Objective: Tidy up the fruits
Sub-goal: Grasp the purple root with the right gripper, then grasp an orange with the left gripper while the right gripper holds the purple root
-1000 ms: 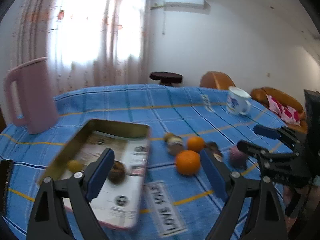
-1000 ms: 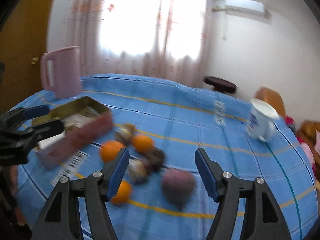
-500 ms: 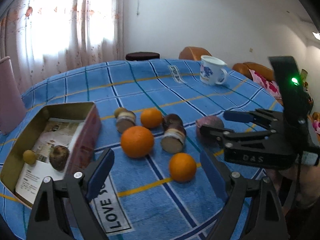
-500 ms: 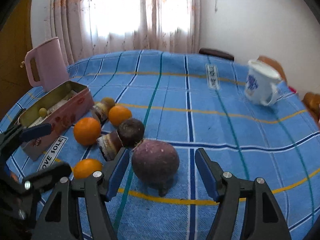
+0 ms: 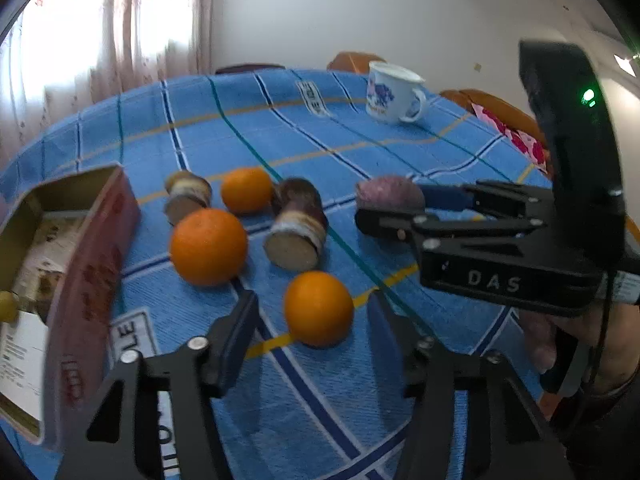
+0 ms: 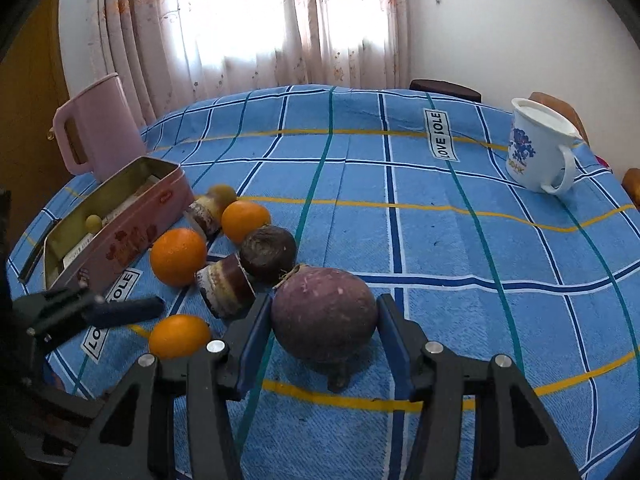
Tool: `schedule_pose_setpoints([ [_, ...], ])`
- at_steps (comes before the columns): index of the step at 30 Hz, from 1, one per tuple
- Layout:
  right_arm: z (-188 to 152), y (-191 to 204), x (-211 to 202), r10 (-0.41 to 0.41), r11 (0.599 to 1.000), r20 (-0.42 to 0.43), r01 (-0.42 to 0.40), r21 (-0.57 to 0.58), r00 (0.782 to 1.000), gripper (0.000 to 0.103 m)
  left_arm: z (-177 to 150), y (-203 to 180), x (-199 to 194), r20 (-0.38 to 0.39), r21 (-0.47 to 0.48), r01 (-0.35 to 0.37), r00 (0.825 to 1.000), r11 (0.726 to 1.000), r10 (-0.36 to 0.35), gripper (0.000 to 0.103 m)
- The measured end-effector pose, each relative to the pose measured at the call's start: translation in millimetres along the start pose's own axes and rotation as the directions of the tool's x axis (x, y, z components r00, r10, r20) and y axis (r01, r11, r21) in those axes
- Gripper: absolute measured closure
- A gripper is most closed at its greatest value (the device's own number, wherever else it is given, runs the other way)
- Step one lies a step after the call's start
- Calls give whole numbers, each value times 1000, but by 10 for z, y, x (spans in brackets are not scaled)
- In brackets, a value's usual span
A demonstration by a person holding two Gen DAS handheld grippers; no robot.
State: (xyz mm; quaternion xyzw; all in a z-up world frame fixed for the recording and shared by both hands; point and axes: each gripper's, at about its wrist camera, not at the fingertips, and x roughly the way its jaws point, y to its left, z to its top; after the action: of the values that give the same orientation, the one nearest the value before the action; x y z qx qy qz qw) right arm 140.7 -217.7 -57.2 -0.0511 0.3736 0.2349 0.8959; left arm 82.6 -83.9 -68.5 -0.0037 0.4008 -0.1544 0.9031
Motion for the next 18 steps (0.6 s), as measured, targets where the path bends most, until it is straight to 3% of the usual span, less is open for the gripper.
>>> schedule_pose_setpoints([
  [2,-2,-2,-9,-1,1000,5,1,0,1000,49,0,-13,33,-18,3,18,1000,1000,-18,63],
  [3,-2,-5,-16,2,1000,9,-2,1,1000,49,-1,-12,44,-22,0,21,1000,1000,-21,65],
  [9,-16,-24,-98,15,1000,46,-15,9,999,49,-6,55,-31,27,-40,42,999,998,-41,67],
  [18,-21,47,-230,29,999,121,-26,-27,992,49,5,113,-283,177,-77,-6,984,997,19,67],
])
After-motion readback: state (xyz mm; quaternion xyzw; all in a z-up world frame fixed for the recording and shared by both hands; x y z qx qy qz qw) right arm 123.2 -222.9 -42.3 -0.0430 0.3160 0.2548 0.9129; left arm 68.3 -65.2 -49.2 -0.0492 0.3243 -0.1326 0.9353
